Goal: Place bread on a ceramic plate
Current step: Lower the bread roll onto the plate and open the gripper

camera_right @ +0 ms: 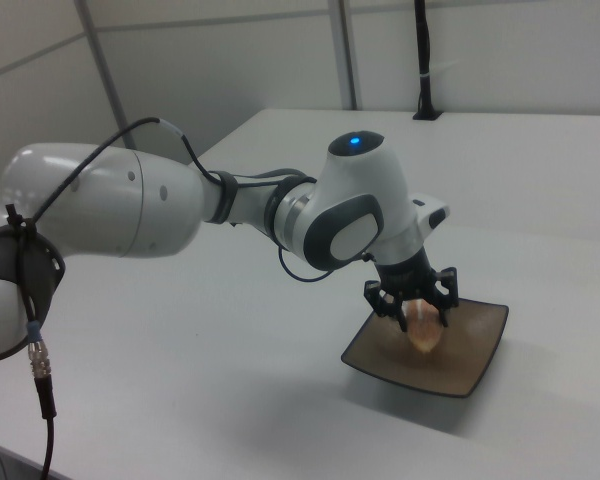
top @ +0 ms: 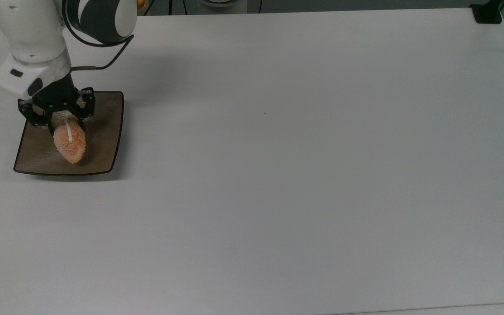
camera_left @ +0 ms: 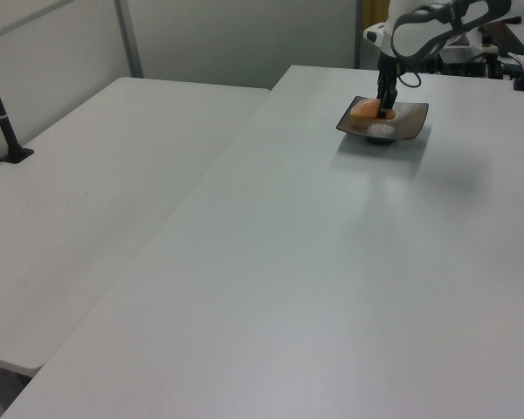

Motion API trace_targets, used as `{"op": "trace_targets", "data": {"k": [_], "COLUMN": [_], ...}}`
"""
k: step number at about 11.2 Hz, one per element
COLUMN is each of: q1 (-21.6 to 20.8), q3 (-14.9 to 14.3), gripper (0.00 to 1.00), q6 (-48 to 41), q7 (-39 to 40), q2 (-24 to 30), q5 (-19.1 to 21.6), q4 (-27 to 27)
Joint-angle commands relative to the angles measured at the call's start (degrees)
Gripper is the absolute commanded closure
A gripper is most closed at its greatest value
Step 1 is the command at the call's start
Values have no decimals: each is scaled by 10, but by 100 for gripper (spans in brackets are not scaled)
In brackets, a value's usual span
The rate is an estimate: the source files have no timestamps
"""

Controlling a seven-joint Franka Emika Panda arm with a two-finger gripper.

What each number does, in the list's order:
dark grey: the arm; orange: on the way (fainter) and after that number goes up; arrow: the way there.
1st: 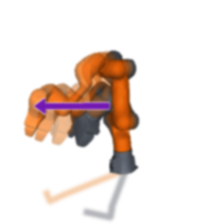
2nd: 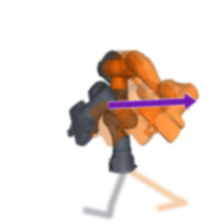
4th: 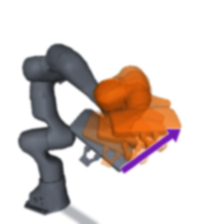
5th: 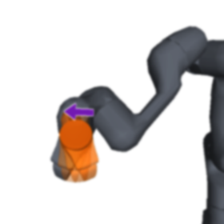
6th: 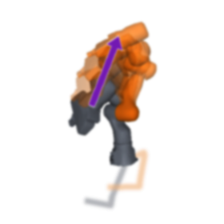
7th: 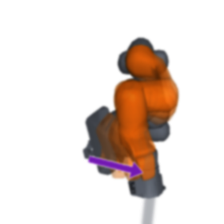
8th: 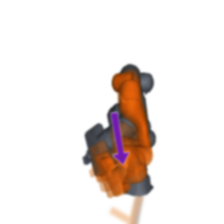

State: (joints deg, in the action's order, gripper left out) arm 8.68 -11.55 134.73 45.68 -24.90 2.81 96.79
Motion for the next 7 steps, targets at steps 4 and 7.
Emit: {"op": "trace_targets", "data": {"k": [4,7], "q1": [-4,-2], "q3": [3,3], "gripper": [0,0], "q6": [4,2], "q7": [-14,-44], "q2": [-3,17], "q5": [-7,-6], "q4": [2,0]}}
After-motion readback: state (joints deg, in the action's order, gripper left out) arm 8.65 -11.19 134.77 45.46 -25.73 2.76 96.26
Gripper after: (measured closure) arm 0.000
